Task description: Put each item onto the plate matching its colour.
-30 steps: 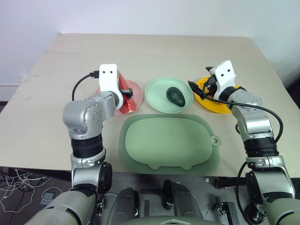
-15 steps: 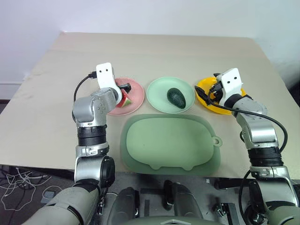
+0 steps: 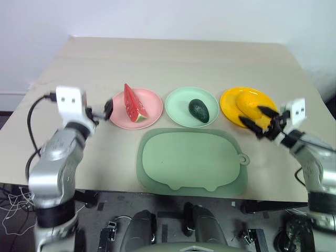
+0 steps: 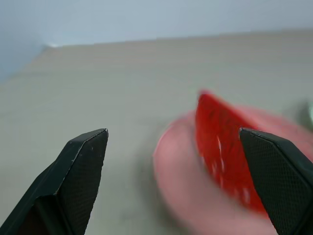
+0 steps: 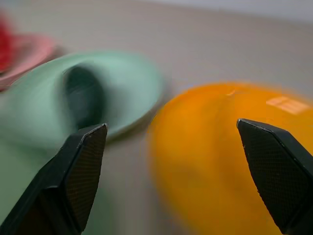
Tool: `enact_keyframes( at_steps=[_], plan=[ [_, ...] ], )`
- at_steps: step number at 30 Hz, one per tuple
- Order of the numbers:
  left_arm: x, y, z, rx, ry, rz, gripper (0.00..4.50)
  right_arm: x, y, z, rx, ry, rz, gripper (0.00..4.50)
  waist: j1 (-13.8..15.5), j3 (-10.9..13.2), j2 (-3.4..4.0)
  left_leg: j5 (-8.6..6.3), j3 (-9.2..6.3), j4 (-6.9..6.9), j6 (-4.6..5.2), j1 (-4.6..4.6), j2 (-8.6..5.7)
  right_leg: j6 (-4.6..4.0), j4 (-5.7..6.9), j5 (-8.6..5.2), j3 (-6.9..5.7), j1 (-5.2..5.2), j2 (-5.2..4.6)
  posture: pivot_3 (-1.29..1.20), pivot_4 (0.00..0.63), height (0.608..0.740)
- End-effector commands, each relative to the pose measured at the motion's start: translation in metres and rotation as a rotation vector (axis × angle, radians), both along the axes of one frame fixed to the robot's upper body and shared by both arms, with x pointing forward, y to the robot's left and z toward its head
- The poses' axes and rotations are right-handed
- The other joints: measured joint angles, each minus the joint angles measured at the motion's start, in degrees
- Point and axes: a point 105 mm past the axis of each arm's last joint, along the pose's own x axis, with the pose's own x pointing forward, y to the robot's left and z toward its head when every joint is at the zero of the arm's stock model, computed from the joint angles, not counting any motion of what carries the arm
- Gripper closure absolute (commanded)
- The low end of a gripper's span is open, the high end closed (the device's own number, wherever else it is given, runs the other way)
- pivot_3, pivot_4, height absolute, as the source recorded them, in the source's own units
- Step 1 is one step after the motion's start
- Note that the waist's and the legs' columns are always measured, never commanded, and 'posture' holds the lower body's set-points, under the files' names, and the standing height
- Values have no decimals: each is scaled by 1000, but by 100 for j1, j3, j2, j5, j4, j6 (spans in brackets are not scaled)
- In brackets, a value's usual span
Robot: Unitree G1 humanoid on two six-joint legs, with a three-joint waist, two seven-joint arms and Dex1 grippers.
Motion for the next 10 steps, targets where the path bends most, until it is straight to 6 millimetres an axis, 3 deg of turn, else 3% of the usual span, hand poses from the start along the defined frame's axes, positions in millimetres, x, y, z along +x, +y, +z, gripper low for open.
enact_keyframes(
  at_steps=[1,6,10],
  plan=[
    [-20,5,8,62,-92,-40,17,-15,1,7,30,-42,16,0,1,1,-2,0,1,3,1,-1,0,0,-2,0,0,0,0,0,150,740],
    [-27,9,-17,62,-64,-27,17,-18,0,-8,42,-4,-22,0,3,0,0,-1,3,14,2,4,-1,-6,-3,-20,5,5,-3,0,150,740],
    [-19,-5,-23,52,-81,-29,17,-5,6,-8,41,-15,-11,0,-1,0,0,-1,3,12,3,3,-4,-17,0,-8,6,3,0,0,150,740]
  ],
)
